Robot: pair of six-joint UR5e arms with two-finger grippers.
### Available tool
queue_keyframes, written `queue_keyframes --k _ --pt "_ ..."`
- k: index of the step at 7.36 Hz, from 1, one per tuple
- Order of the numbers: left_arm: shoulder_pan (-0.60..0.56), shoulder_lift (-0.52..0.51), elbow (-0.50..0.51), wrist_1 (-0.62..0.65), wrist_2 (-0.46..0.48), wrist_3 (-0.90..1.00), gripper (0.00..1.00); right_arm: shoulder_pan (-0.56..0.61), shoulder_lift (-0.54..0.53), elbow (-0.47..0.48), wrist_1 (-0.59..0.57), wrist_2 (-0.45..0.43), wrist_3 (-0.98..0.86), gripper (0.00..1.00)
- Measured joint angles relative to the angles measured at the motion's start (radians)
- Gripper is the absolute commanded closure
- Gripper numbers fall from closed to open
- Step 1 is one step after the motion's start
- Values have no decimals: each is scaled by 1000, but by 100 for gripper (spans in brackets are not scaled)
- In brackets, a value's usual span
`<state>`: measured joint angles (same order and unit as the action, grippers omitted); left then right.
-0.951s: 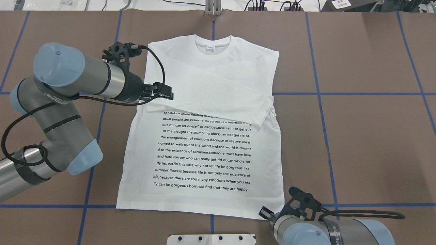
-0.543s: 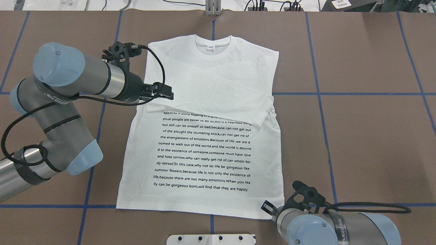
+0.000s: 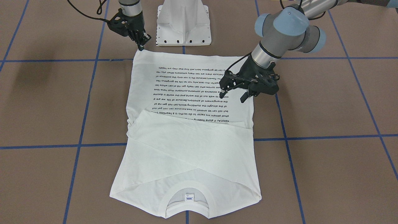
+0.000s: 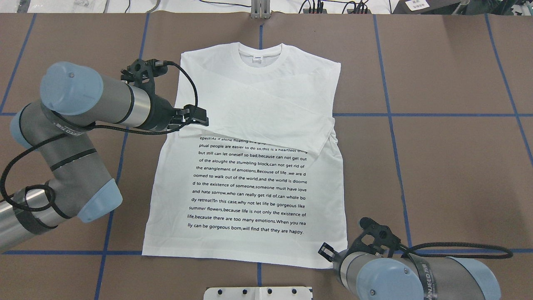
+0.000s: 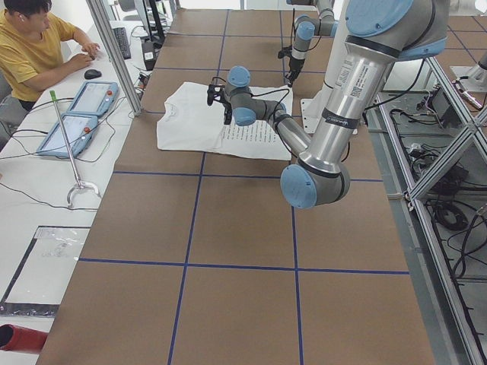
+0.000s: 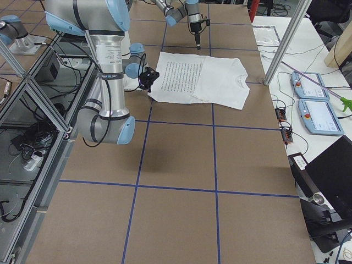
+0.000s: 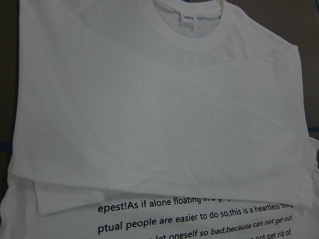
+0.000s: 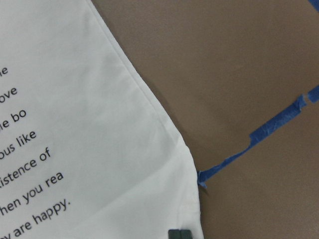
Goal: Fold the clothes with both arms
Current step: 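Move the left gripper to the hem corner nearest the robot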
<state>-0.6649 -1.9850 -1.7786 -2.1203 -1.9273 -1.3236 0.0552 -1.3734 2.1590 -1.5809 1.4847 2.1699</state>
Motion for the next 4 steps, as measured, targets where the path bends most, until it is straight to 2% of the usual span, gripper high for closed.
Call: queue_keyframes --k 2,4 --pt "92 49 -127 182 119 -43 5 9 -2 6 0 -3 1 100" --pt "178 116 -251 330 178 -114 5 16 3 10 -1 0 1 100"
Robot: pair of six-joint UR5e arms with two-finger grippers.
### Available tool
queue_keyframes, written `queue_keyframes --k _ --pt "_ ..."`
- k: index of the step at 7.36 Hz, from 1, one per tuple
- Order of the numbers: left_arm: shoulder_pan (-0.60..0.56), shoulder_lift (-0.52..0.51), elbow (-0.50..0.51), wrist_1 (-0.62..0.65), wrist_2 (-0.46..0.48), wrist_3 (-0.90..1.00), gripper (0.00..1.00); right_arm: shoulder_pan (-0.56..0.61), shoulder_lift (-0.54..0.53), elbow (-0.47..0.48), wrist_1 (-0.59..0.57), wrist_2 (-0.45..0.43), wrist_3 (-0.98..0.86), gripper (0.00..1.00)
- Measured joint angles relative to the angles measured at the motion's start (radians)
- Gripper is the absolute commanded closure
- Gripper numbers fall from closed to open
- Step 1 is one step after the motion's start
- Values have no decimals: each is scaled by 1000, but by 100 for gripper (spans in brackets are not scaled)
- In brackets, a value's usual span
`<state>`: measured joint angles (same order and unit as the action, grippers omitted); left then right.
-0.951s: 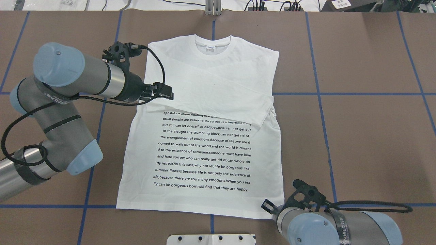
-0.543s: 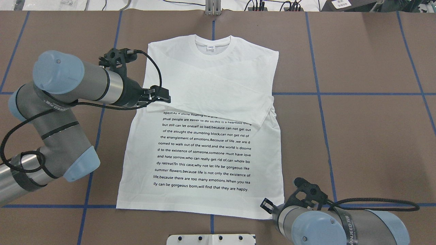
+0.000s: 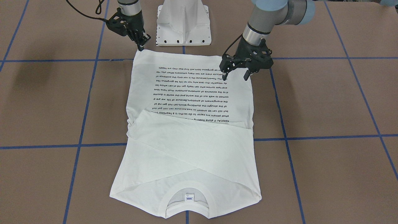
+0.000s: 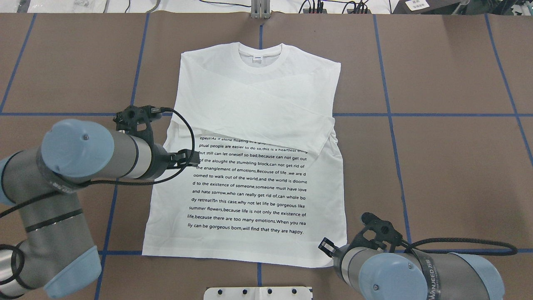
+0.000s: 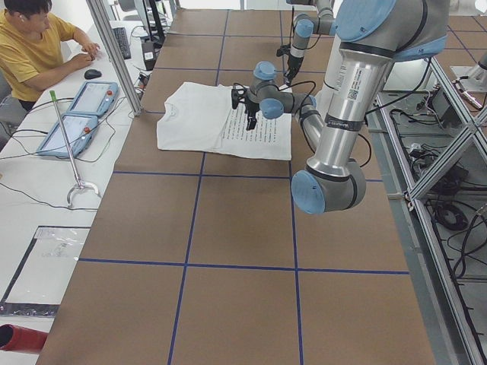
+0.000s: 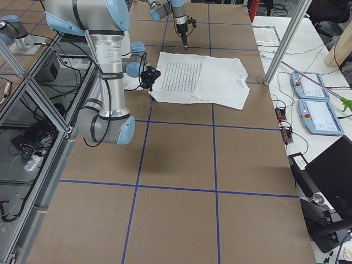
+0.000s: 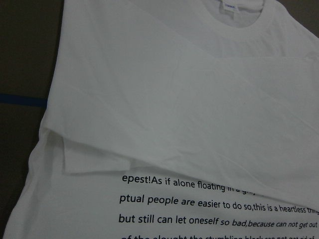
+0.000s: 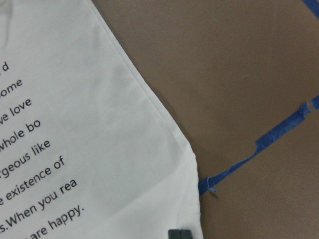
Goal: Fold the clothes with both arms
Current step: 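Move the left gripper to the hem corner nearest the robot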
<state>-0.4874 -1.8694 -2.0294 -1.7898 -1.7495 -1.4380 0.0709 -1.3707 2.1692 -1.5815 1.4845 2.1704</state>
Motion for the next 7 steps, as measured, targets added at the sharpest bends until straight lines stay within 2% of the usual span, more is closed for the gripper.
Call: queue_keyframes --k 3,7 --pt "145 164 -81 25 75 -172 6 4 4 0 0 3 -2 100" --pt "221 195 -59 19 52 -268 13 4 5 1 -1 2 0 100"
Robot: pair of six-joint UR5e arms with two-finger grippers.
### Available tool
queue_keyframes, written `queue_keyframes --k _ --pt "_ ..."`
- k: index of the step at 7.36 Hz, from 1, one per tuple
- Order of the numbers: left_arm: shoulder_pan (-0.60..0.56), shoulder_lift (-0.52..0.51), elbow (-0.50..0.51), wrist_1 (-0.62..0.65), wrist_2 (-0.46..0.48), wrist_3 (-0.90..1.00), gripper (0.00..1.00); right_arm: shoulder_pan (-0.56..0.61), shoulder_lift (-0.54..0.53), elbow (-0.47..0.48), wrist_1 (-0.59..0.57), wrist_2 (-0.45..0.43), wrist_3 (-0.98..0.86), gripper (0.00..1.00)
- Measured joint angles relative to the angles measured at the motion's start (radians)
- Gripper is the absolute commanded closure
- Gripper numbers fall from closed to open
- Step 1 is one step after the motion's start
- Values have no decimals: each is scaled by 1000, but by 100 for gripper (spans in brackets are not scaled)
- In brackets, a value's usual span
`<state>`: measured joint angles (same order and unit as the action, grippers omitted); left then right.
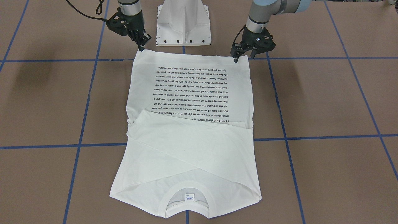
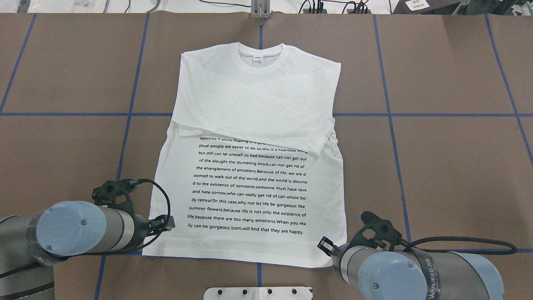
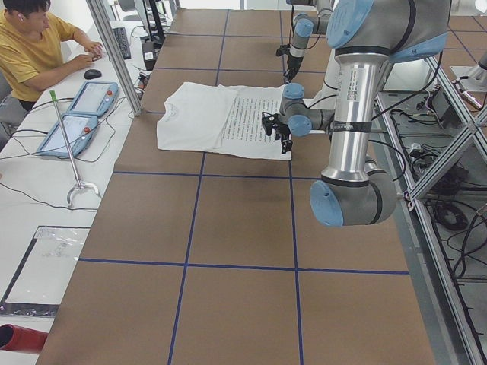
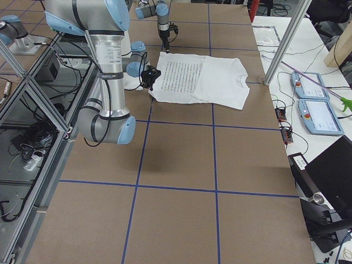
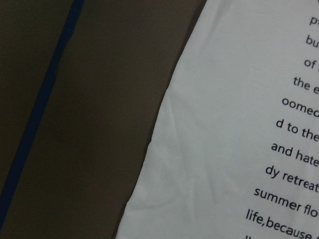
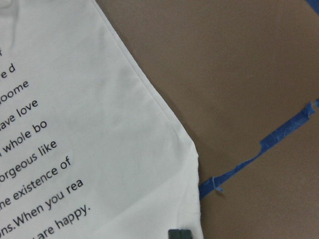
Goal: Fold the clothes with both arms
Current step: 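Move the left gripper to the hem corner nearest the robot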
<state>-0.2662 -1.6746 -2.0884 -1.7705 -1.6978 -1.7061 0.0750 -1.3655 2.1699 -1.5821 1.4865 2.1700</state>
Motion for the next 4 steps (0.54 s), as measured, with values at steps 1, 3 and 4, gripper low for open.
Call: queue_keyframes --k 1,3,4 --pt "9 0 15 -1 -5 -2 14 -1 -1 0 0 0 0 100" --pt "17 0 29 -3 -29 -3 21 -1 -1 1 0 0 0 100" --pt "18 2 30 -3 -38 -4 27 -1 -1 2 0 0 0 100"
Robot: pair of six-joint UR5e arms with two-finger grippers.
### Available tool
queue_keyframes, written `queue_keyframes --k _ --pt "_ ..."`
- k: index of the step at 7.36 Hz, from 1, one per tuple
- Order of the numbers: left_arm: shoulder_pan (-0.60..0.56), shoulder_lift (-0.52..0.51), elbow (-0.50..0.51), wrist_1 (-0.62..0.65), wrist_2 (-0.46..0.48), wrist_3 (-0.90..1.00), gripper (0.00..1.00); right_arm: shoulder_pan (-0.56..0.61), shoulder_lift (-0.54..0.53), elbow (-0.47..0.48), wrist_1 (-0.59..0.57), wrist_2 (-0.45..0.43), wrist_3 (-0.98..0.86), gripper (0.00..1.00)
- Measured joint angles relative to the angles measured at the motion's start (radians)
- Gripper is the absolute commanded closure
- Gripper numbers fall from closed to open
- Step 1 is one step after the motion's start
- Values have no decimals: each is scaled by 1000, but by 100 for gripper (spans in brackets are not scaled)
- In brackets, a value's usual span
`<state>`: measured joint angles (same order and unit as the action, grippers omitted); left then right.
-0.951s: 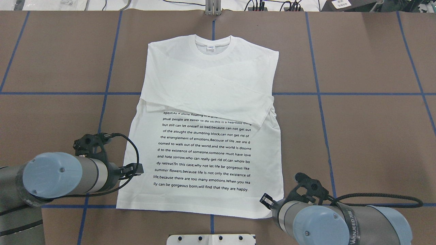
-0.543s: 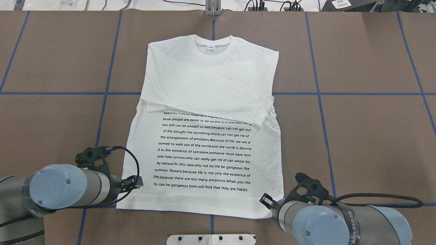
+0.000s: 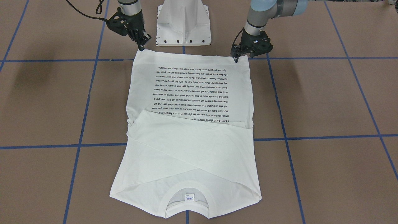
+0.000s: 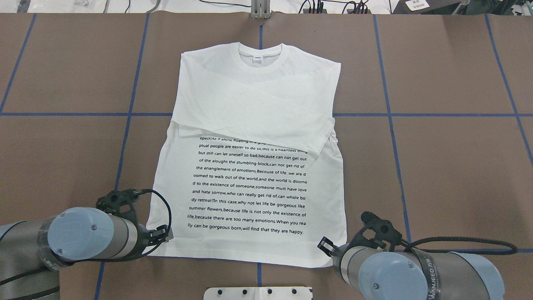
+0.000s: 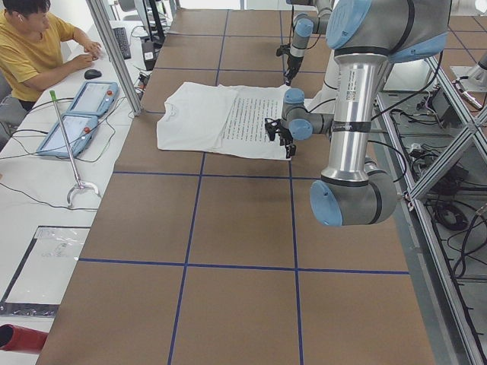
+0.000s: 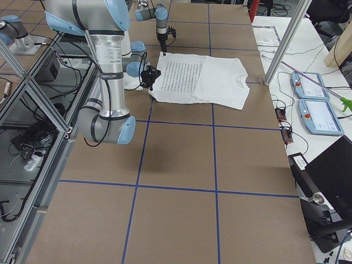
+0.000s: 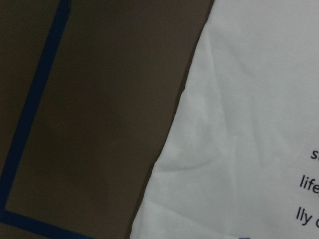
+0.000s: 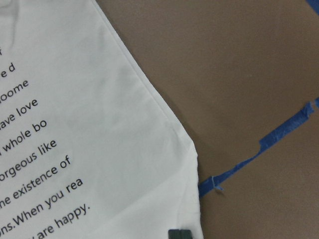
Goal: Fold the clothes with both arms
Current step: 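Move the left gripper to the hem corner nearest the robot, then grasp both hem corners nearest the robot with both grippers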
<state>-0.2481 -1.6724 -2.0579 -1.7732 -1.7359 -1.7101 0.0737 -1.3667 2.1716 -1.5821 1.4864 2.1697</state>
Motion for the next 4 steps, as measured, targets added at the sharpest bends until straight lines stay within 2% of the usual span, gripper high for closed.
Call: queue_keyframes --k 2,4 --pt "2 11 0 1 -18 0 29 0 0 0 0 1 -1 100" --pt "4 26 0 1 -27 0 41 0 0 1 -1 0 -1 100"
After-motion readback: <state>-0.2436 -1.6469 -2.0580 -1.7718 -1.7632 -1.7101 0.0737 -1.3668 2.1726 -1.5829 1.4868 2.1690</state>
